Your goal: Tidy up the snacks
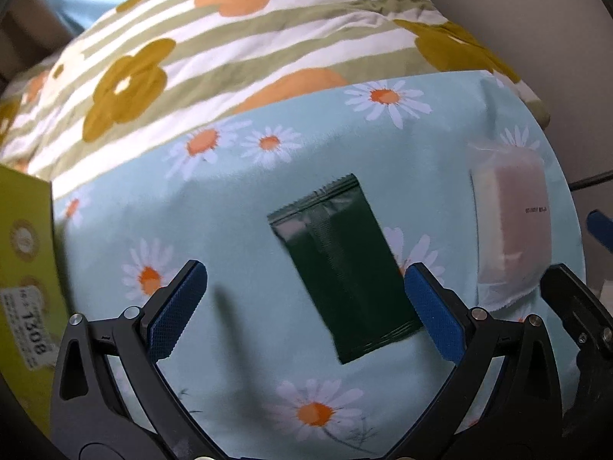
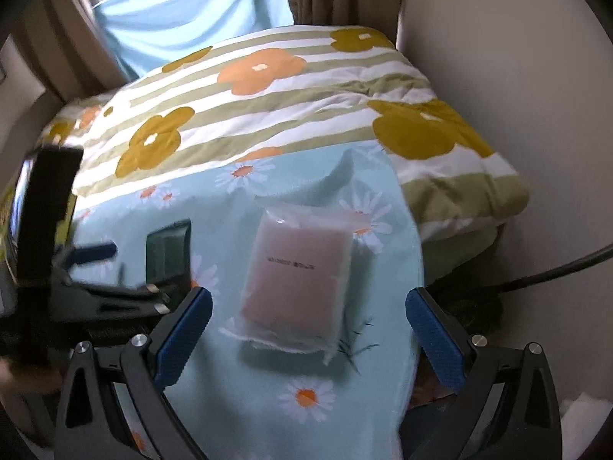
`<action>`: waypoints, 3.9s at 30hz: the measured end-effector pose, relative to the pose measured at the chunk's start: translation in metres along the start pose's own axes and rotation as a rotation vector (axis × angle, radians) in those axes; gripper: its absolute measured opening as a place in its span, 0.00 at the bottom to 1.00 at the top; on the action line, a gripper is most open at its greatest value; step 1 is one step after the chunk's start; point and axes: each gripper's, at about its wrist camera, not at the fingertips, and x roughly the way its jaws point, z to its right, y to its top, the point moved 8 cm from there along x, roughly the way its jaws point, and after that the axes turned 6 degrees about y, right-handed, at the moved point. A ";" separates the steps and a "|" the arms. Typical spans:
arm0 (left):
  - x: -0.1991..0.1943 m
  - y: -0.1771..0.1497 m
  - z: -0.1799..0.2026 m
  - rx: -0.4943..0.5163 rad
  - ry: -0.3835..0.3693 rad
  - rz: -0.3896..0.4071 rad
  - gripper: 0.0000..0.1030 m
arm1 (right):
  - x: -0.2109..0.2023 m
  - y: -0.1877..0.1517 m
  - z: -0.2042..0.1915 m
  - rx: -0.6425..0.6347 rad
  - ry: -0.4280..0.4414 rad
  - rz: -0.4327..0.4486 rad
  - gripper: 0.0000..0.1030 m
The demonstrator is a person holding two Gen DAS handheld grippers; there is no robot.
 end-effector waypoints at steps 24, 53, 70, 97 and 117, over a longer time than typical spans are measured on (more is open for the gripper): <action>-0.018 0.002 -0.003 0.017 -0.051 0.081 0.45 | 0.042 0.001 0.002 0.122 -0.022 -0.082 0.75; -0.187 0.005 -0.087 -0.197 -0.023 0.371 0.45 | -0.061 0.045 -0.094 -0.162 0.089 0.086 0.57; -0.247 -0.054 -0.320 -0.383 0.044 0.450 0.45 | -0.096 0.058 -0.323 -0.328 0.298 0.145 0.57; -0.167 -0.140 -0.454 -0.406 0.035 0.258 1.00 | -0.042 0.028 -0.449 -0.341 0.283 0.047 0.57; -0.175 -0.148 -0.444 -0.323 0.126 0.261 0.99 | -0.031 0.019 -0.434 -0.293 0.233 0.019 0.93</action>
